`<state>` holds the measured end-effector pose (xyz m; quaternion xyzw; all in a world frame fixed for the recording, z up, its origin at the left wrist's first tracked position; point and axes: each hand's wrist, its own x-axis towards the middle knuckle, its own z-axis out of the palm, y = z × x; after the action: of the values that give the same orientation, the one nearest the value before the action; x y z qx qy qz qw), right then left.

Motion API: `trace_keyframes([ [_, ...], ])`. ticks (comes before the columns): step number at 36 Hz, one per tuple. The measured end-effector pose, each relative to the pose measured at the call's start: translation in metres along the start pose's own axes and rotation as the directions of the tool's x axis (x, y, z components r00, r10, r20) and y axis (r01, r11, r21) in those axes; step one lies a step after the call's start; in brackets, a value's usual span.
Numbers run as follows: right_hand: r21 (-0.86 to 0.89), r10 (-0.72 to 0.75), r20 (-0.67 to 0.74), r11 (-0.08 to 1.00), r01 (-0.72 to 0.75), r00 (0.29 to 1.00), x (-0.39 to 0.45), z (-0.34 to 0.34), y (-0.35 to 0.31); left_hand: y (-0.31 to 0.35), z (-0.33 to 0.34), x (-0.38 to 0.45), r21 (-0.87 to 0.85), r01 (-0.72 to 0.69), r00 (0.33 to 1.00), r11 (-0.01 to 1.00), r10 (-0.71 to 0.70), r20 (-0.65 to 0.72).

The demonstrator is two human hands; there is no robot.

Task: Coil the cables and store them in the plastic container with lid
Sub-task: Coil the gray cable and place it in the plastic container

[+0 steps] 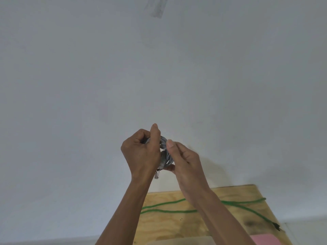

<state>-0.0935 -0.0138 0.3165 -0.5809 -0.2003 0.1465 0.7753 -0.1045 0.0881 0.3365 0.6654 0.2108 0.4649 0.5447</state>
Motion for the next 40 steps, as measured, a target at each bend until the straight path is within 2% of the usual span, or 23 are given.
trace_keyframes([
  [4,-0.046,-0.03,-0.004,0.999,0.03,1.0,-0.002,0.0,0.004,0.001,0.0,0.005,-0.041,0.025,0.999,0.999,-0.026,-0.022],
  [11,-0.198,-0.092,0.033,0.975,0.097,0.995,0.001,-0.002,0.005,0.0,-0.005,0.007,-0.081,0.057,0.998,0.995,-0.055,0.028],
  [16,-0.159,-0.105,0.062,0.981,0.113,0.993,-0.005,0.001,0.006,-0.001,-0.007,0.006,-0.083,0.051,0.999,0.995,-0.05,0.014],
  [21,-0.091,-0.126,-0.126,0.989,0.115,0.984,-0.009,0.011,0.006,-0.005,-0.01,0.006,-0.053,0.025,1.0,0.998,-0.024,0.014],
  [24,-0.035,-0.072,-0.147,0.997,0.067,0.987,-0.006,0.011,0.008,-0.011,-0.012,0.005,-0.046,0.034,0.999,0.998,-0.034,0.015],
  [27,-0.011,0.005,-0.095,1.0,-0.006,0.995,-0.006,0.004,0.006,-0.016,-0.016,0.004,-0.043,0.038,0.999,0.998,-0.037,0.032],
  [36,-0.175,0.069,-0.022,0.982,-0.072,0.997,-0.015,-0.011,0.015,-0.039,-0.022,-0.008,-0.003,0.105,0.978,0.994,-0.103,0.184],
  [40,-0.227,0.075,-0.01,0.971,-0.075,0.997,-0.02,-0.018,0.018,-0.043,-0.021,-0.019,0.017,0.118,0.975,0.993,-0.119,0.188],
])
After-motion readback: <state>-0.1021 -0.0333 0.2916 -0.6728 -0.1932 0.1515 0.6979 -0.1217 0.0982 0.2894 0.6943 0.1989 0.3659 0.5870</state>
